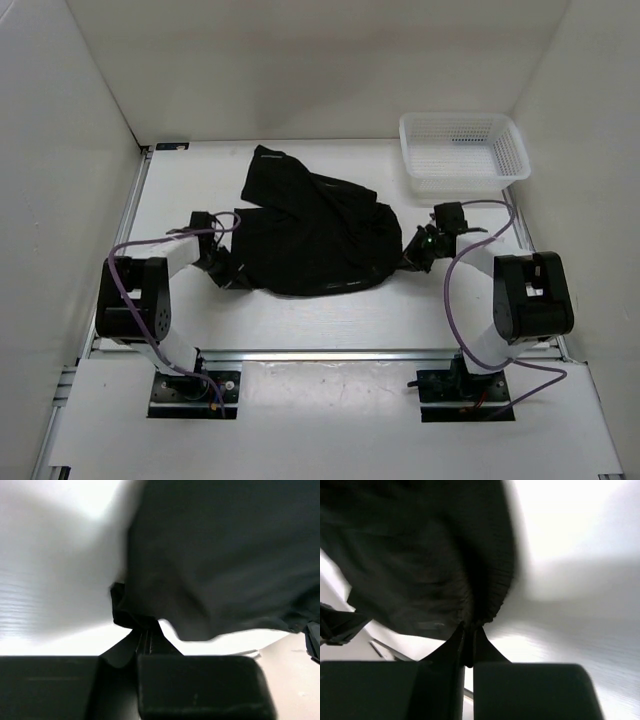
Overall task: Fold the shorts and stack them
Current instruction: Flatten the shorts out
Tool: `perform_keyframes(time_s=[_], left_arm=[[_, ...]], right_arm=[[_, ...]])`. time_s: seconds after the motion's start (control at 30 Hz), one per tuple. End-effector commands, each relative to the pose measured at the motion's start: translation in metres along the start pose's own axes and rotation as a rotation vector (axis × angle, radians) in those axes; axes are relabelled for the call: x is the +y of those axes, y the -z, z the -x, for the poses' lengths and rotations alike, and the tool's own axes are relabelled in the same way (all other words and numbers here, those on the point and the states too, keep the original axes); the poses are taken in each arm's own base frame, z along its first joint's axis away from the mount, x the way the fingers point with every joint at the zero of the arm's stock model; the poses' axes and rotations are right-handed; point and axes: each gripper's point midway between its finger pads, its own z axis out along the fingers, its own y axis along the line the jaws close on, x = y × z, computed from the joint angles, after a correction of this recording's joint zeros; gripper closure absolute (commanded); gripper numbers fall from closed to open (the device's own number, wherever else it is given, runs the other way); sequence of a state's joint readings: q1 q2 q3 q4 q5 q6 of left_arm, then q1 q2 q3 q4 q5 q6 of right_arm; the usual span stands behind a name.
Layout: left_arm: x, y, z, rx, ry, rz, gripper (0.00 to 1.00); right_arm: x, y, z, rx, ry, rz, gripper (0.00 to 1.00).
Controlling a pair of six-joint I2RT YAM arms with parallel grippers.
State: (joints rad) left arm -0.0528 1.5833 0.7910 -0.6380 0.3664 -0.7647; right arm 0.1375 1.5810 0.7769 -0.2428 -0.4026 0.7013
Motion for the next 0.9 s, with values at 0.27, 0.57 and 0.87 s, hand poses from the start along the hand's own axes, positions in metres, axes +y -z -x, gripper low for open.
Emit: perform_keyframes(time_s=[0.27, 0.57, 0.87], left_arm=[[-0.211, 0.275, 0.125, -0.557, -0.268, -0.439, 0.90], [-0.149, 0.252, 0.068, -0.509, -0.271, -0.367, 0.90], [-0.036, 0.147, 0.002, -0.357, -0.182, -0.212, 0.90]], right_arm=[[0.236, 0.158, 0.162, -0.423, 0.345, 0.340, 1.00], [0.166, 0.131, 0.078, -0.325, 0.392, 0.240, 1.00], [0.044, 0.091, -0.017, -0.169, 0.330, 0.072, 1.00]])
